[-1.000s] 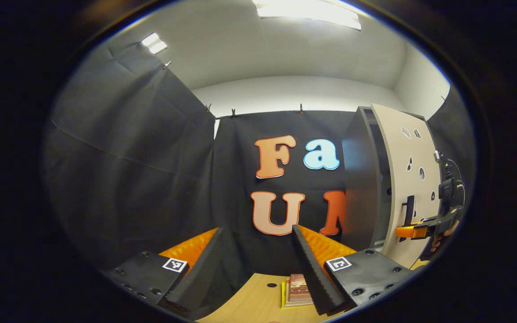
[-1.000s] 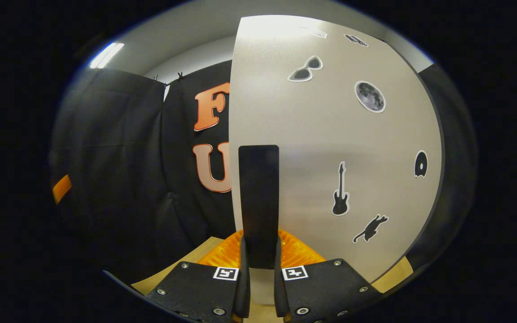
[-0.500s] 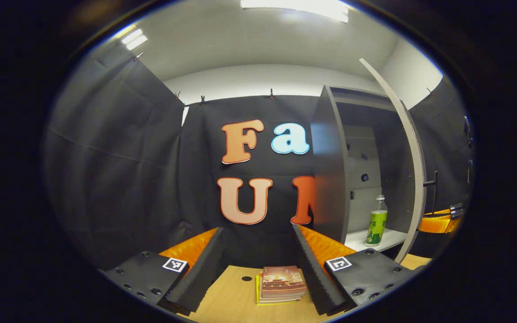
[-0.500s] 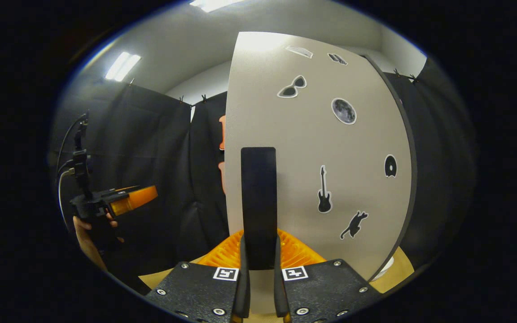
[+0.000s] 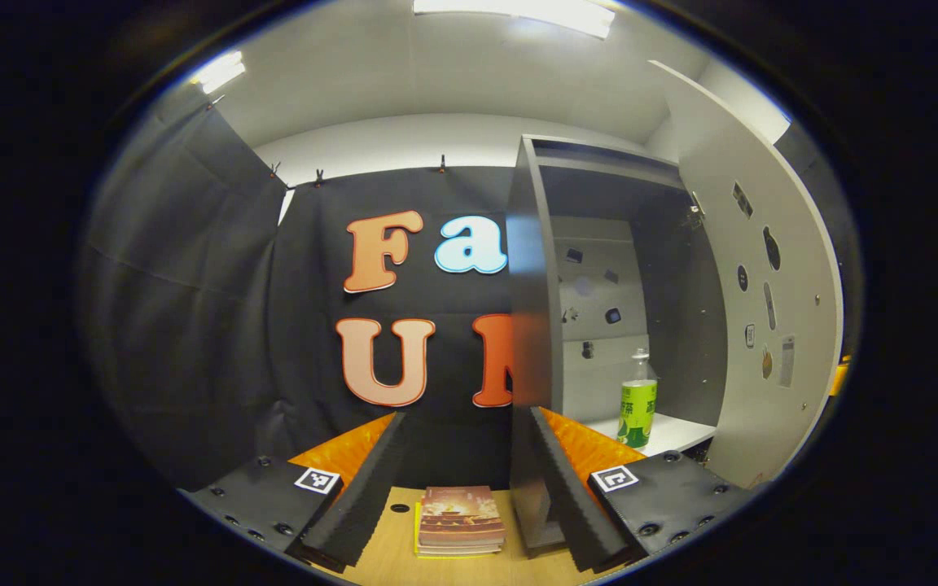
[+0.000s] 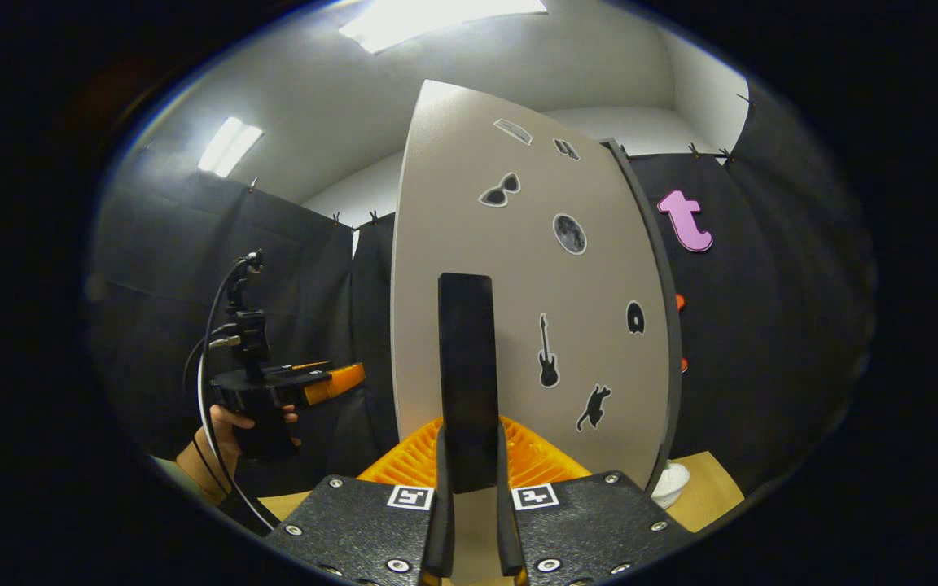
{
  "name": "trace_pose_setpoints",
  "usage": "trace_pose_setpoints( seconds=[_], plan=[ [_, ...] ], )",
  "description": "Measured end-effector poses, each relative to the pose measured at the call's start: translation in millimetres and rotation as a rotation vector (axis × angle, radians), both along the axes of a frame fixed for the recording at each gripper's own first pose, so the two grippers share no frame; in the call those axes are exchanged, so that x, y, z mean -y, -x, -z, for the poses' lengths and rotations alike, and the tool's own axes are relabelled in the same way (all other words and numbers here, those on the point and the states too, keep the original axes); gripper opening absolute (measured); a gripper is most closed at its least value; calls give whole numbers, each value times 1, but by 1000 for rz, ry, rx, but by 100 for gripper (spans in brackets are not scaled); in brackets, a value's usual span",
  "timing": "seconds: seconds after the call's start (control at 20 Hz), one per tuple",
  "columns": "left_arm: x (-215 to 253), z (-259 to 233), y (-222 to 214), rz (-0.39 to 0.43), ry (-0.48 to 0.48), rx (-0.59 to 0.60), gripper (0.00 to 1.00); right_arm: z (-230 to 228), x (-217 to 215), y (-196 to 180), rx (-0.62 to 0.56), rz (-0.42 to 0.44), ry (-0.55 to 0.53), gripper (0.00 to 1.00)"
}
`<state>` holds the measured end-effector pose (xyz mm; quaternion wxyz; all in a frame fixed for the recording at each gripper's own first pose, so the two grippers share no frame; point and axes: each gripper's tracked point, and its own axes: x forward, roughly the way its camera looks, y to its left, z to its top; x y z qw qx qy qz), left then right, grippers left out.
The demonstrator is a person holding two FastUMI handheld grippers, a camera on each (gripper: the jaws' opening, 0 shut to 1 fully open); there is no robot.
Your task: Open the cabinet door with the right hand, grasp the bottle in the cabinet with the left hand and place it on the coaster, then close the cabinet door with the right hand.
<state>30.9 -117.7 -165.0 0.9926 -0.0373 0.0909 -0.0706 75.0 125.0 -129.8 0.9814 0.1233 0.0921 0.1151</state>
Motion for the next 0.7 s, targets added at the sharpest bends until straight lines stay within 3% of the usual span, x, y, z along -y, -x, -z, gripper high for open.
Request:
trace_pose_setpoints(
  seconds=[0.25,0.45,0.5,0.7],
  plan=[
    [74,16,-11,108,34,-27,96,-2,11,0,30,50,-1,20],
    [128,41,-19,176,34,-72,94,-1,23,-7,64,91,76,20],
    [141,47,-22,190,35,-80,97,-1,22,-5,63,97,80,20],
    [185,71,-34,231,50,-126,94,-2,22,-4,64,92,59,20]
  ],
)
